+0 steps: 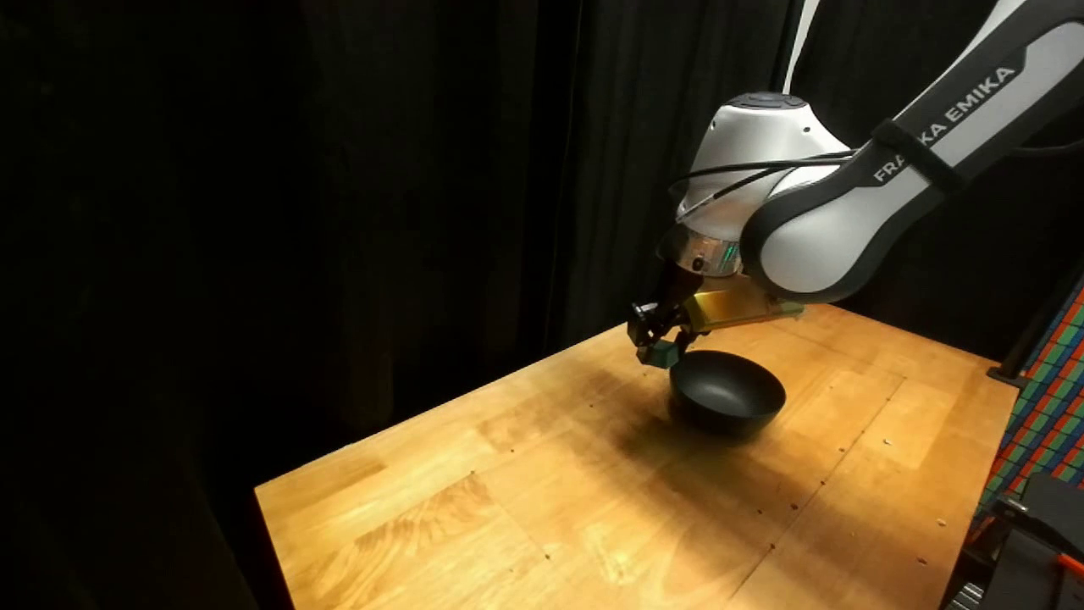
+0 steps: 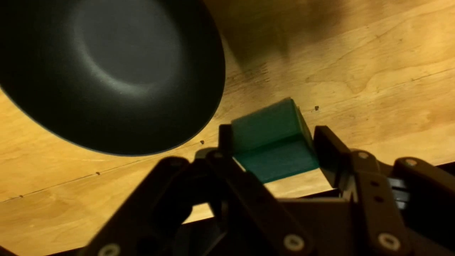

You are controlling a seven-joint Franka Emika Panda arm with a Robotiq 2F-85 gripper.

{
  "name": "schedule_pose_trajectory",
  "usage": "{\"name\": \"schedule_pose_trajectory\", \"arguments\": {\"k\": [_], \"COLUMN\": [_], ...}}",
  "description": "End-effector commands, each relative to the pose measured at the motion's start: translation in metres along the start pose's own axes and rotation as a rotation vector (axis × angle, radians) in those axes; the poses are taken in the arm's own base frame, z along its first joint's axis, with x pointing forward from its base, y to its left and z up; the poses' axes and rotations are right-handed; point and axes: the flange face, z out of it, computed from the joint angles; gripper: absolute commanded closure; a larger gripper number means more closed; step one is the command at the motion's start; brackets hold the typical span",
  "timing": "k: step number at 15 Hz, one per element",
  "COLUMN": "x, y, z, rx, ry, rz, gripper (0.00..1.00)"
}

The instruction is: Put the green block inside the black bowl

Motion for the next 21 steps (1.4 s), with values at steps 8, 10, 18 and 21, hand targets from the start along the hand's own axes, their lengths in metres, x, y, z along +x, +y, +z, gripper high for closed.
{"name": "schedule_pose_trajectory", "arguments": {"k": [8, 10, 18, 21], "x": [0.009, 0.005, -0.008, -0.013], "y": [0.020, 0.022, 0.021, 0.008], "z": [0.012, 0.016, 0.021, 0.018], "rx": [-0.203, -0.224, -0.088, 0.016], "ry": [0.152, 0.131, -0.114, -0.275], "rz": [0.038, 0.036, 0.012, -0.037], "gripper": [0.66, 0.66, 0.00, 0.00]}}
